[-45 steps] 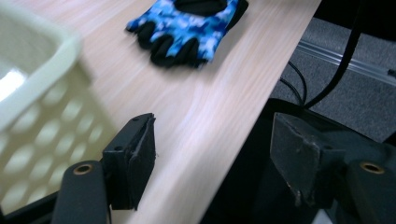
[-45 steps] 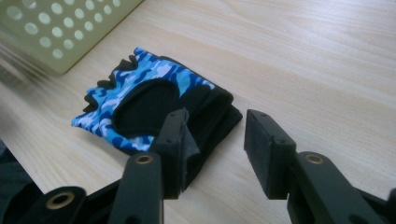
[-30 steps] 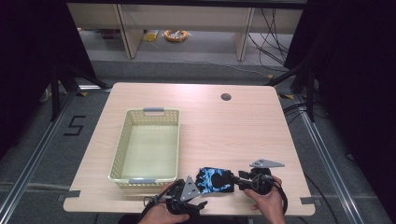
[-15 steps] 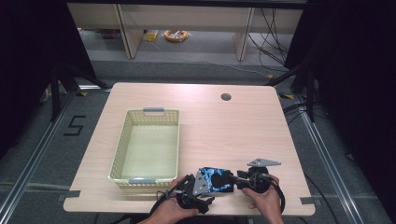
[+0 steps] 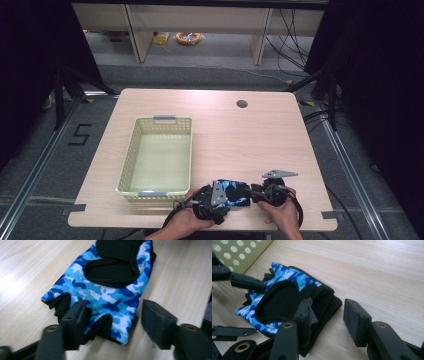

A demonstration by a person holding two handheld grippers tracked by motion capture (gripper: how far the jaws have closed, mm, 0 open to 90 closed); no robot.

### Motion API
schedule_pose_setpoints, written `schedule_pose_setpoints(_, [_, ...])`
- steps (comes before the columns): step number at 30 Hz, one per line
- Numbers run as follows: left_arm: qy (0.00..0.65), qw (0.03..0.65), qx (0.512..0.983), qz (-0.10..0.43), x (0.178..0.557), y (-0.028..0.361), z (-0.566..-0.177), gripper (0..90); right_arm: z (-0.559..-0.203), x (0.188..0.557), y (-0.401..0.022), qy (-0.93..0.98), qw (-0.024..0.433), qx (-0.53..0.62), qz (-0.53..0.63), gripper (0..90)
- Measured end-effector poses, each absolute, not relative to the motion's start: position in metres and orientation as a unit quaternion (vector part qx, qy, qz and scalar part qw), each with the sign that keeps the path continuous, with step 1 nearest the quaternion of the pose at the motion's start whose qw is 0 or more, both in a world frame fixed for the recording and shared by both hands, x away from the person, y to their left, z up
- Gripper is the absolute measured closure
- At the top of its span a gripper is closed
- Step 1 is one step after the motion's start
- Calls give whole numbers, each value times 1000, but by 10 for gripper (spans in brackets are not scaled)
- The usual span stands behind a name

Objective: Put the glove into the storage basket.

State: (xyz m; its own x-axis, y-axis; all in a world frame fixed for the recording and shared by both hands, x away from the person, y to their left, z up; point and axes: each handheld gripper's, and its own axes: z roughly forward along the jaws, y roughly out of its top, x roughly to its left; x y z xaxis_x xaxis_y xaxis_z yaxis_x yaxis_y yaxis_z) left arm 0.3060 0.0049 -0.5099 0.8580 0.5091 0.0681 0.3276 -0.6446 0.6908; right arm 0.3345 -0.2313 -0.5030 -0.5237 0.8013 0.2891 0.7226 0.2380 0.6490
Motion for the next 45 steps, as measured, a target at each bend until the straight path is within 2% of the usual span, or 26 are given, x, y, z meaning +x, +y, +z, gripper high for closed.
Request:
schedule_pose_setpoints(8, [202, 354, 902, 144, 304, 8, -509, 638, -509, 337, -233, 777, 24, 494, 389, 685])
schedule_pose_setpoints(10, [195, 355, 903, 146, 300, 7, -510, 670, -510, 339, -234, 779, 19, 485, 396, 714])
schedule_pose_setpoints(14, [181, 351, 905, 160, 299, 9, -510, 724, -512, 341, -238, 773, 5, 487, 406, 837])
schedule_pose_setpoints(17, [186, 362, 899, 158, 298, 10, -511, 749, -514, 340, -241, 764, -5, 485, 426, 884])
schedule_pose_setpoints(18, [184, 360, 900, 161, 299, 11, -511, 751, -512, 338, -238, 758, -12, 497, 422, 884])
schedule_pose_setpoints(19, [188, 366, 898, 155, 298, 12, -511, 756, -512, 339, -239, 768, 4, 479, 424, 886])
schedule_pose_setpoints(23, [193, 372, 893, 162, 295, 17, -510, 769, -507, 335, -236, 771, 16, 473, 425, 889])
schedule_pose_setpoints(32, [177, 373, 894, 175, 289, 18, -506, 773, -498, 327, -236, 762, 9, 477, 438, 890])
schedule_pose_setpoints(33, [183, 382, 890, 171, 288, 18, -507, 773, -499, 328, -237, 766, 21, 466, 441, 890])
schedule_pose_setpoints(34, [183, 382, 889, 171, 288, 18, -506, 775, -498, 326, -234, 756, 0, 474, 451, 890])
schedule_pose_setpoints(36, [179, 376, 893, 174, 289, 18, -505, 775, -497, 327, -238, 765, 23, 465, 445, 890])
schedule_pose_setpoints(41, [174, 377, 893, 174, 288, 18, -502, 776, -493, 323, -238, 758, 13, 469, 453, 890])
schedule_pose_setpoints(43, [180, 388, 888, 169, 286, 17, -501, 776, -492, 323, -239, 763, 31, 459, 454, 890])
schedule_pose_setpoints(44, [176, 381, 891, 173, 287, 19, -499, 776, -491, 321, -237, 754, 14, 467, 462, 890])
schedule_pose_setpoints(45, [179, 393, 886, 167, 286, 18, -500, 776, -490, 322, -238, 762, 19, 457, 458, 890])
